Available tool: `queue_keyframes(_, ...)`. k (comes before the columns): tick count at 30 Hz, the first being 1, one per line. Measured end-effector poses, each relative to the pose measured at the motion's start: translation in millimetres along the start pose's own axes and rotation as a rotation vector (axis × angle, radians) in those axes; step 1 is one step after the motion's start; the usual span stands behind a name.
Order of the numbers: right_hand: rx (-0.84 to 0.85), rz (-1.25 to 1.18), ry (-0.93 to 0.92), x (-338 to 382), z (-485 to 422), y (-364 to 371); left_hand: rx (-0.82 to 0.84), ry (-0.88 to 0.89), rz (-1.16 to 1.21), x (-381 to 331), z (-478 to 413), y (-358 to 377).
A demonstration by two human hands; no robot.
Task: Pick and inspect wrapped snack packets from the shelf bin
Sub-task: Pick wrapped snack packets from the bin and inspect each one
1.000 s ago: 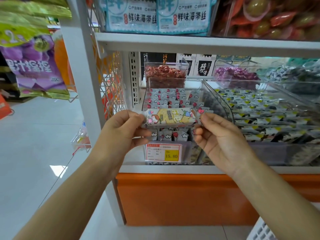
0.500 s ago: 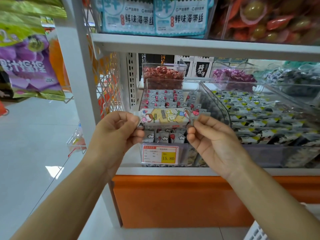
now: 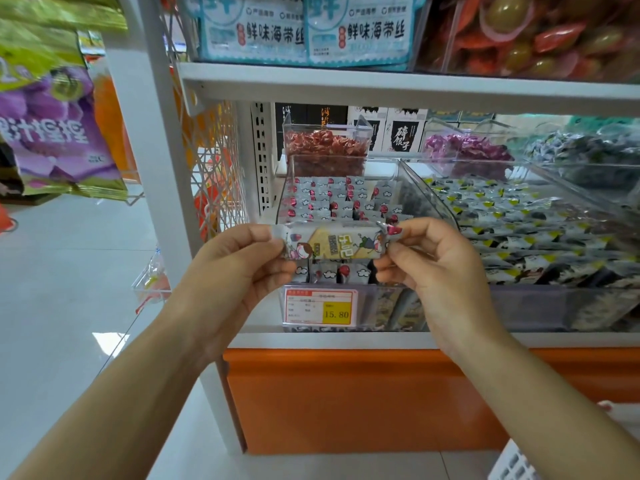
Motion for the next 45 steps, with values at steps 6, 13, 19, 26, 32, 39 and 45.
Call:
queue_keyframes(6,0.048,-0.086,0.009,0.1,-0.1,6.2,0.048,0.032,-0.096,-2.7,2.3,7.3)
queue_keyframes(13,0.052,0.053,-0.021,0.3,0.7,6.1,0.092,0.009,-0.136,-3.2,5.4,11.7)
queue_keyframes(19,0.120,0.054,-0.029,3.3,2.8,14.6,0.106,0.095,-0.355,-11.2,8.5,14.2)
queue_keyframes(26,0.108,0.157,-0.097,13.7,2.0,12.3,0.142,0.159,-0.510,-18.5,13.1,20.2)
queue_keyframes(32,0.128,0.229,-0.114,12.8,2.1,15.6,0.100,0.168,-0.614,-15.6,12.3,19.5)
queue_keyframes(39,0.110,0.335,-0.232,26.5,4.7,20.5,0.054,0.140,-0.549,-12.9,9.9,18.0)
queue_keyframes(45,0.144,0.316,-0.222,25.7,6.8,24.7,0.031,0.144,-0.528,-15.6,8.5,12.9)
Point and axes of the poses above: each hand's wrist, its own z-axis away from the middle knuckle, its own y-axis out of the palm, x = y × z, the point moved 10 cm from there along -z, towards the middle knuckle, and after that the axes turned 4 degrees about z, right-handed, at the moved point
